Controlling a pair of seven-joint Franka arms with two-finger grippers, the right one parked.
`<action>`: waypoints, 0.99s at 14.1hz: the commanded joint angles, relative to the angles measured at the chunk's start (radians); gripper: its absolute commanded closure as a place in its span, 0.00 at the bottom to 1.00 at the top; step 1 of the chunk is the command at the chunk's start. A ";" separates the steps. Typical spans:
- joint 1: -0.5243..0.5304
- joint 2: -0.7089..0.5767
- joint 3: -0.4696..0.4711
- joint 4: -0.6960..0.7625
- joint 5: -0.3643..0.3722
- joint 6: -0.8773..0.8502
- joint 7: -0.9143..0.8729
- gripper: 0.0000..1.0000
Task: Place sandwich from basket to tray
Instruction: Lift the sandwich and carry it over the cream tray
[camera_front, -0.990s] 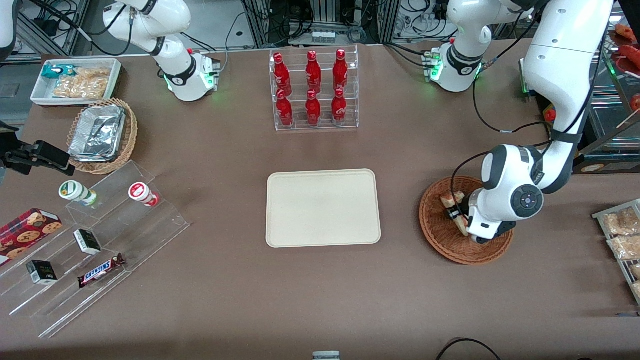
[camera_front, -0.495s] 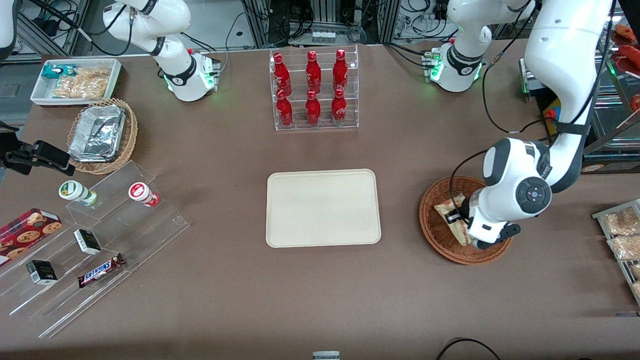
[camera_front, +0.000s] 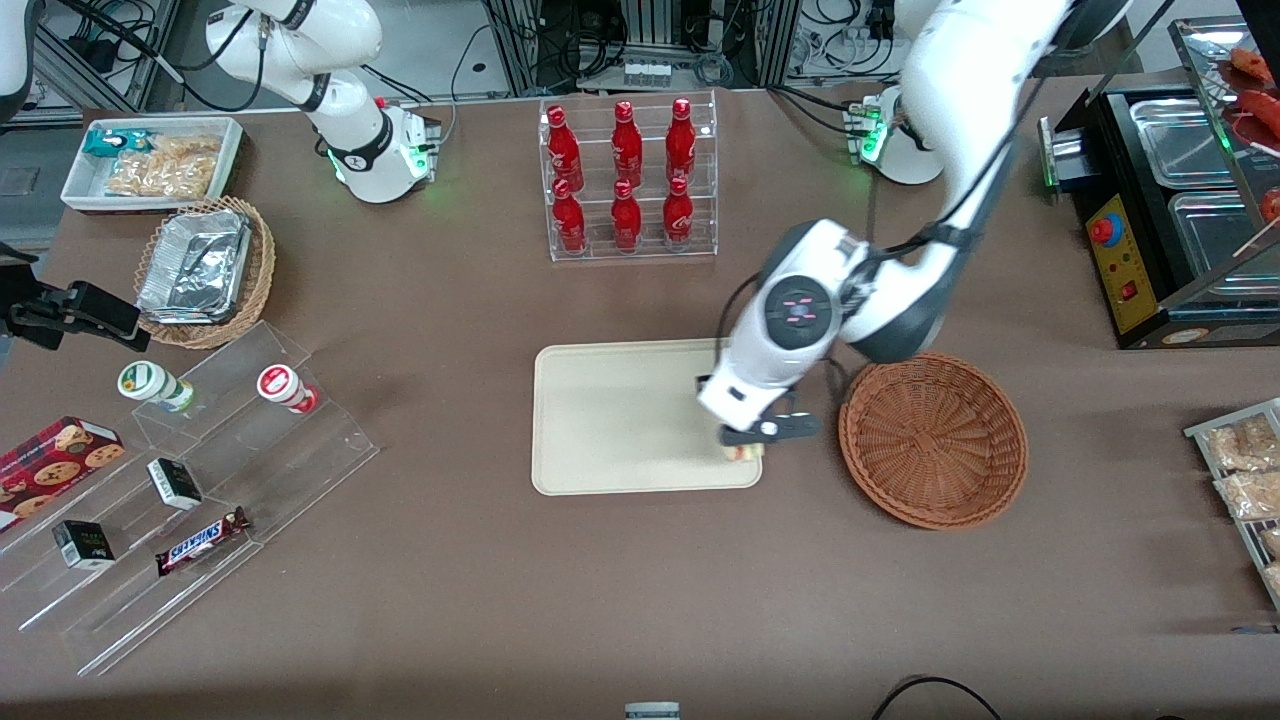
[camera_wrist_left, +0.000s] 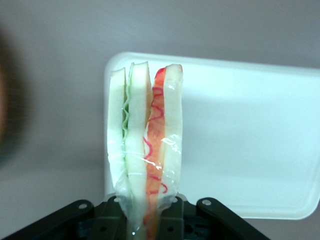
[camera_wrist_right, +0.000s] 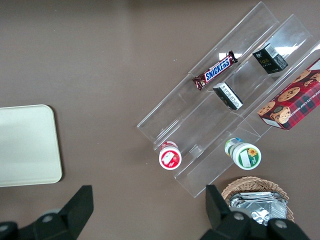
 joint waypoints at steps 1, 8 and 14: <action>-0.059 0.140 0.015 0.150 0.020 -0.016 -0.008 0.84; -0.118 0.214 0.019 0.227 0.162 -0.017 -0.077 0.00; -0.107 0.139 0.080 0.240 0.181 -0.046 -0.074 0.00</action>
